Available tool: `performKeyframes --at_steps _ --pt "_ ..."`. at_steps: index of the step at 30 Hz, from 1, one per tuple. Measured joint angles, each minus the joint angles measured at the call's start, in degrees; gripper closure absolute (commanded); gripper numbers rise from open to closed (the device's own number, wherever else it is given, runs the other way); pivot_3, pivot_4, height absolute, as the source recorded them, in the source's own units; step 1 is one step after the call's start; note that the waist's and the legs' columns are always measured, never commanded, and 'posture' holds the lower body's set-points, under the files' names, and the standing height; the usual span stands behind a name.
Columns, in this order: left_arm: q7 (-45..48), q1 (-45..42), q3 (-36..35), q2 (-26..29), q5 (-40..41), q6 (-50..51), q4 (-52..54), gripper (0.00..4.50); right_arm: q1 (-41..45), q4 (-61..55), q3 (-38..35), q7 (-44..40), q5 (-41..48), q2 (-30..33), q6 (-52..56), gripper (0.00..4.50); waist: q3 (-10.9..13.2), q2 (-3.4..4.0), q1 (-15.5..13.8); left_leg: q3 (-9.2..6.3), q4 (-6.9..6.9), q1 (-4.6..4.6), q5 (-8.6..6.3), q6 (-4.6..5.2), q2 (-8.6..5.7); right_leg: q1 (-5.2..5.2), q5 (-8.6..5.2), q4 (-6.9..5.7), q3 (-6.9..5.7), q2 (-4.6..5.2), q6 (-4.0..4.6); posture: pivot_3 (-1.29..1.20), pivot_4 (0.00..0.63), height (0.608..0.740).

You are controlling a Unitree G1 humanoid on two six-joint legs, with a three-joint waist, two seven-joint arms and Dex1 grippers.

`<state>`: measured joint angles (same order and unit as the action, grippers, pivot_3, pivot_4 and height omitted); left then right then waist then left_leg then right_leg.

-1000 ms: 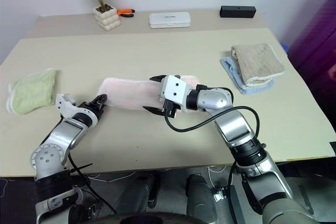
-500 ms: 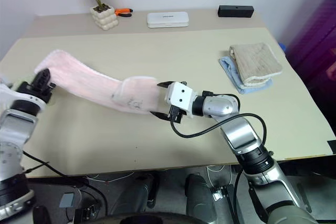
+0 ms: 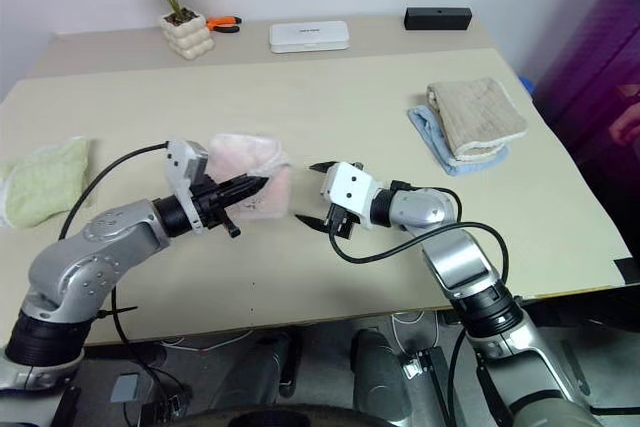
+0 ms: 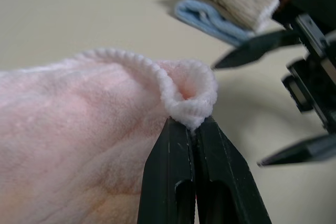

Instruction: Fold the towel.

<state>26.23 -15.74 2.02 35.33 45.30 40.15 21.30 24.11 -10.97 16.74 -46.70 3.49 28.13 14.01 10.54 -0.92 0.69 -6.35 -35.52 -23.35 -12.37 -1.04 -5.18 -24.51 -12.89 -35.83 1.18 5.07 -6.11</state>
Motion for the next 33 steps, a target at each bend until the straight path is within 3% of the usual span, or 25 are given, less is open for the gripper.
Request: performKeyframes --at_steps 1,4,7,9,10,12,13,15,17,19,20,26,33 --pt "0.02 -0.33 0.26 -0.78 -0.75 0.59 -1.03 4.48 -0.55 -0.03 -0.29 0.26 -0.04 0.05 0.00 0.00 0.00 0.00 -0.05 0.00 -0.01 0.00 0.00 0.00 -0.02 0.02 0.00 0.02 0.00 0.01 0.00 0.00 0.150 0.733" --pt "0.62 -0.07 0.54 -1.54 -1.39 1.80 -2.21 3.63 -1.14 -0.02 -0.32 0.56 -0.22 0.17 0.00 0.00 0.01 -0.02 -0.04 0.00 -0.02 -0.01 0.00 0.00 -0.02 0.02 0.01 0.03 0.00 0.03 -0.02 0.00 0.150 0.733" --pt "2.13 1.48 -0.33 -1.49 -0.98 2.38 -1.43 2.16 -1.13 0.00 -0.33 0.90 -0.68 0.22 -0.01 0.00 0.01 -0.02 0.11 0.00 -0.02 -0.01 0.00 0.00 -0.01 0.01 0.01 0.02 0.00 0.02 -0.02 0.00 0.150 0.733" --pt "2.75 2.95 -2.33 -0.71 -0.48 3.14 -0.59 1.20 -1.07 0.02 -0.51 0.96 -0.62 0.19 0.39 0.56 0.02 -0.01 0.17 -0.01 -0.01 -0.01 0.00 0.00 0.01 -0.01 0.01 0.00 0.01 0.01 -0.01 0.00 0.150 0.733" --pt "3.11 3.93 -4.28 -0.29 0.35 3.31 -0.23 1.18 -1.01 0.03 -0.74 0.94 -0.34 0.13 0.87 0.84 0.02 0.00 0.15 -0.01 -0.01 -0.01 0.00 0.00 0.01 -0.02 0.00 0.00 0.01 0.01 -0.01 0.00 0.150 0.733" --pt "4.04 6.28 -9.39 0.60 3.23 3.42 1.13 1.18 -0.71 0.02 -1.97 0.81 1.23 -0.22 2.49 1.79 0.02 -0.01 0.15 -0.01 -0.01 -0.01 -0.01 0.00 0.01 -0.02 0.00 0.01 0.01 0.02 0.00 0.00 0.150 0.733" --pt "4.21 7.11 -12.33 0.87 5.00 3.48 1.83 1.43 -0.39 0.00 -2.67 0.79 2.06 -0.37 3.40 2.35 0.03 -0.01 0.06 -0.01 -0.01 -0.01 -0.01 0.00 0.01 -0.02 0.00 0.01 0.01 0.04 0.00 0.00 0.150 0.733" --pt "3.26 7.24 -18.27 0.37 8.64 3.28 2.56 2.11 0.95 -0.03 -4.00 1.01 4.07 -1.79 5.49 3.32 0.03 0.00 -0.02 -0.04 -0.02 -0.01 -0.01 0.00 0.01 -0.01 0.00 0.01 0.00 0.04 0.00 0.00 0.150 0.733" --pt "0.30 6.17 -23.08 -0.63 10.21 2.69 2.41 3.19 3.07 -0.28 -4.52 1.78 5.91 -3.83 7.39 4.43 0.02 -0.01 -0.08 -0.06 -0.04 -0.01 -0.01 0.00 0.00 0.02 0.00 0.01 -0.01 0.03 0.00 0.00 0.150 0.733" --pt "-2.34 5.07 -23.86 -0.64 8.59 1.78 2.08 4.16 4.75 -0.26 -4.93 2.97 6.86 -5.79 9.09 4.50 0.02 -0.01 -0.16 -0.05 -0.04 -0.01 0.00 -0.01 -0.03 0.03 0.01 0.01 -0.02 0.05 -0.01 0.00 0.150 0.733" --pt "-3.77 4.13 -23.21 -0.62 6.42 1.54 1.67 4.42 5.86 -0.12 -5.00 3.65 7.24 -7.07 10.12 4.50 0.02 -0.01 -0.18 -0.05 -0.05 -0.01 0.00 -0.01 -0.05 0.03 0.01 0.01 -0.02 0.04 -0.02 0.00 0.150 0.733" --pt "-6.45 1.10 -13.14 -1.65 -6.84 -1.52 -2.89 4.42 13.38 7.75 -2.96 7.48 6.51 -15.50 11.86 4.50 0.01 0.00 0.07 -0.03 -0.01 0.02 0.00 -0.02 -0.05 -0.02 0.12 -0.07 -0.01 0.00 -0.18 0.00 0.150 0.733" --pt "-3.54 2.00 -0.76 -1.75 -22.04 -8.41 -12.27 4.42 13.70 22.38 5.25 10.22 0.07 -20.21 11.73 4.50 0.01 0.01 0.20 -0.01 0.03 -0.01 0.00 -0.08 -0.06 -0.18 0.16 -0.22 0.03 0.00 -0.14 0.00 0.150 0.733"
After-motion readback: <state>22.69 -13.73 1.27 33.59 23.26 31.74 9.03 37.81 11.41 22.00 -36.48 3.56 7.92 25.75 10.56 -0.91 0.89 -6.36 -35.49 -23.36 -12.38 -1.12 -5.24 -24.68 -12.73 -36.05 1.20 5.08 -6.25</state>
